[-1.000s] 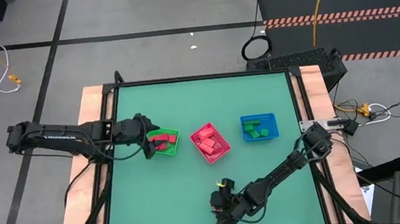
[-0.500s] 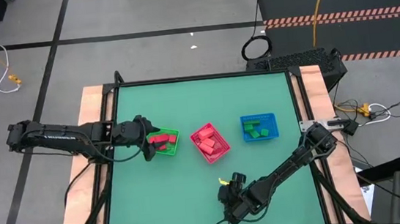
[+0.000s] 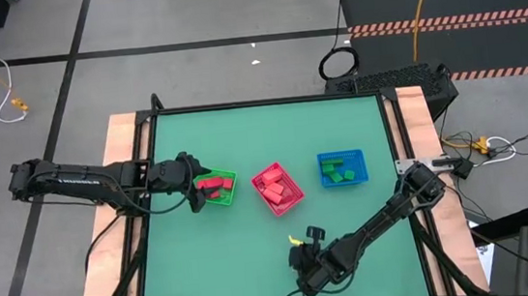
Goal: Sort & place blocks by color
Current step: Put the pink block into the red bin
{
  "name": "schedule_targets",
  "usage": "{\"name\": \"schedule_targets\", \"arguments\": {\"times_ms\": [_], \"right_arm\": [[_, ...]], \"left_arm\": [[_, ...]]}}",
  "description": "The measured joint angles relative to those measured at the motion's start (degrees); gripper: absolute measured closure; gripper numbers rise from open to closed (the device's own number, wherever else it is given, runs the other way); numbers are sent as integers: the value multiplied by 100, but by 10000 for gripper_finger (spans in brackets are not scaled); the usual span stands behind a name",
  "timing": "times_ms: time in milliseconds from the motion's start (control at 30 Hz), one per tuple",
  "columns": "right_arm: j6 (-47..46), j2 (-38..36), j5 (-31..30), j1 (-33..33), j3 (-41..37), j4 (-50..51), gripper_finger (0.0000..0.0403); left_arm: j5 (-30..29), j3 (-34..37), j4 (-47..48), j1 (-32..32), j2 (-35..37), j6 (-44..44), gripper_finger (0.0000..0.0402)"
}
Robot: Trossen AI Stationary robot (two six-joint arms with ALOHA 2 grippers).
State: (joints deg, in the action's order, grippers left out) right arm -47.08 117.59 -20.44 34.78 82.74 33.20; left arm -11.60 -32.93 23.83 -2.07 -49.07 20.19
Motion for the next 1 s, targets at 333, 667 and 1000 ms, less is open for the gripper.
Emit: {"name": "schedule_targets", "arguments": {"times_ms": [333,667,1000], "right_arm": [[-121,-635,-370,-85,-1,-34,245],[-1307,-704,304,65,-182,526,133],[-1935,-702,696,60,-909,-12,112]], "left_arm": [[0,0,15,0,0,0,92],[2,0,51,-4,-1,-14,92],[4,0,28,-118,1,-42,92]]}}
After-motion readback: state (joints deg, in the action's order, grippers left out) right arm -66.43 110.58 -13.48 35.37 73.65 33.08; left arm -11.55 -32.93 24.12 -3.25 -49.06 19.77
